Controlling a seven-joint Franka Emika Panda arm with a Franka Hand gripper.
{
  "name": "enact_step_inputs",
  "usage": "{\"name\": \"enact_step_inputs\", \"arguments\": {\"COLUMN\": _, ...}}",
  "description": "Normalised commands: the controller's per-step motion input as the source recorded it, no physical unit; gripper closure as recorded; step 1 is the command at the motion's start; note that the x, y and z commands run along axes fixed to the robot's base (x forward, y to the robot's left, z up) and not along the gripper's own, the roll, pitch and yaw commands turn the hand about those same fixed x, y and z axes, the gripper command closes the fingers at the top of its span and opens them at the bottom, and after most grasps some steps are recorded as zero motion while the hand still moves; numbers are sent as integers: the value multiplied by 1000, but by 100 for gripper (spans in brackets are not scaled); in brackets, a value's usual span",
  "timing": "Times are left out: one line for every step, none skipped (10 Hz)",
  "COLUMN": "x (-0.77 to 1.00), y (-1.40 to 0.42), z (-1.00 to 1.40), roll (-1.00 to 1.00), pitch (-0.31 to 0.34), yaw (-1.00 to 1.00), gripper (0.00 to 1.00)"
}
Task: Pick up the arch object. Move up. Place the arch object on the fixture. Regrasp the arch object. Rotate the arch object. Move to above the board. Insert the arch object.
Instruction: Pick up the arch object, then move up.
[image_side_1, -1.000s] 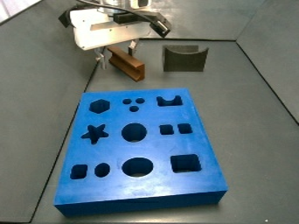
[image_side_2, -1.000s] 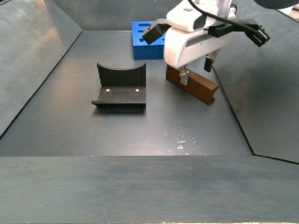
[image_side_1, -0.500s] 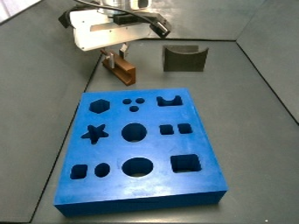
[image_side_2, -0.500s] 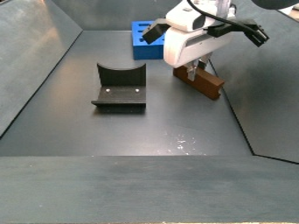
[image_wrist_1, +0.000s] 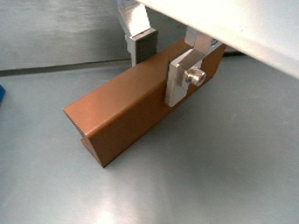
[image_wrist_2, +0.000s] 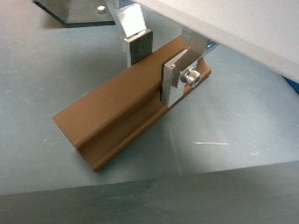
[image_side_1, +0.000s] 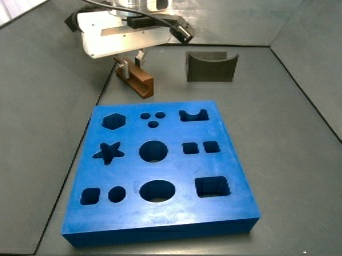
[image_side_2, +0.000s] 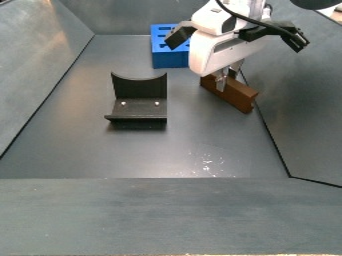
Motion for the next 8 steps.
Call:
{"name": "enact_step_inputs", "arguments": {"x": 0, "y": 0, "z": 0, "roll": 0, "pitch": 0, "yaw": 0, "gripper": 100}}
{"name": "enact_step_inputs", "arguments": {"x": 0, "y": 0, "z": 0, "roll": 0, "pitch": 0, "yaw": 0, "gripper": 100}}
{"name": "enact_step_inputs", "arguments": {"x": 0, "y": 0, "z": 0, "roll": 0, "pitch": 0, "yaw": 0, "gripper": 100}}
{"name": "enact_step_inputs", "arguments": {"x": 0, "y": 0, "z": 833, "roll": 0, "pitch": 0, "yaw": 0, "gripper": 100}}
{"name": "enact_step_inputs", "arguments": {"x": -8, "y": -67, "z": 832, "roll": -6, "pitch": 2, "yaw": -32, "gripper": 100}}
{"name": "enact_step_inputs", "arguments": {"x": -43, "y": -61, "z": 746, "roll": -35, "pitch": 23, "yaw": -12, "gripper": 100}}
{"name": "enact_step_inputs", "arguments": {"x": -36, "y": -36, "z": 666, "roll": -60, "pitch": 34, "yaw": 4, "gripper": 100}}
{"name": "enact_step_inputs", "arguments": {"x": -32, "y": -19, "z": 582, "roll": -86, "pitch": 48, "yaw": 15, "gripper": 100}}
